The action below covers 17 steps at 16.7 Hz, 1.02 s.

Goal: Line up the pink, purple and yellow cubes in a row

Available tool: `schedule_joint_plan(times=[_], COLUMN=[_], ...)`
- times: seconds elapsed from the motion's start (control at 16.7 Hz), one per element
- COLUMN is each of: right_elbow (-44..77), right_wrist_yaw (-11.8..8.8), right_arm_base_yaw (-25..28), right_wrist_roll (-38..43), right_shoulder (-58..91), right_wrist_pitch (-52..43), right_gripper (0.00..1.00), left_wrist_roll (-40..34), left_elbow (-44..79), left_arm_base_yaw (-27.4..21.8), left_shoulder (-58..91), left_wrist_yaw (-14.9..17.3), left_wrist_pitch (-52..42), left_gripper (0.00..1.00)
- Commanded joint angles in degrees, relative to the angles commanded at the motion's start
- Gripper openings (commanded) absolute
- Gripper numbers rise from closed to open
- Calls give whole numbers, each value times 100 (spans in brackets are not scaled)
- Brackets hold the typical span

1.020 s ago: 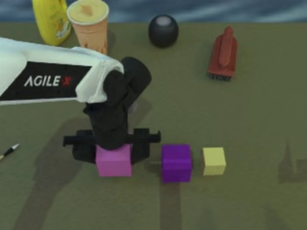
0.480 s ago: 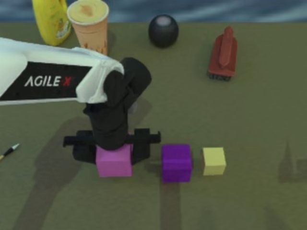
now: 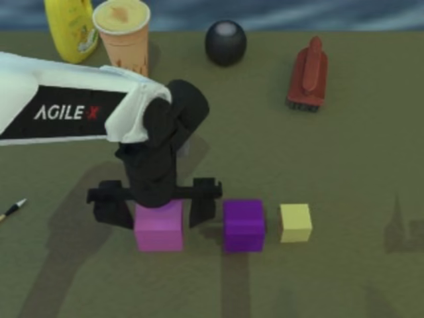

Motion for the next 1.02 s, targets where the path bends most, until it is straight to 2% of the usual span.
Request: schedule_joint_plan(times=[0.48, 0.84, 1.02], right_elbow=[0, 0, 0], right_wrist_yaw=[0, 0, 0], right_arm_base_yaw=[0, 0, 0], right_wrist_roll=[0, 0, 0], right_shoulder=[0, 0, 0], right_wrist_pitch=[0, 0, 0], right_gripper=[100, 100, 100], left_wrist_roll=[-2, -24, -14], left_elbow=[80, 763, 884], left_arm_base_yaw=[2, 92, 111], left_shoulder=[-36, -478, -591], left_wrist_yaw=[-1, -3, -4], left_wrist_pitch=[-100, -1282, -1470], left_gripper=[100, 100, 100])
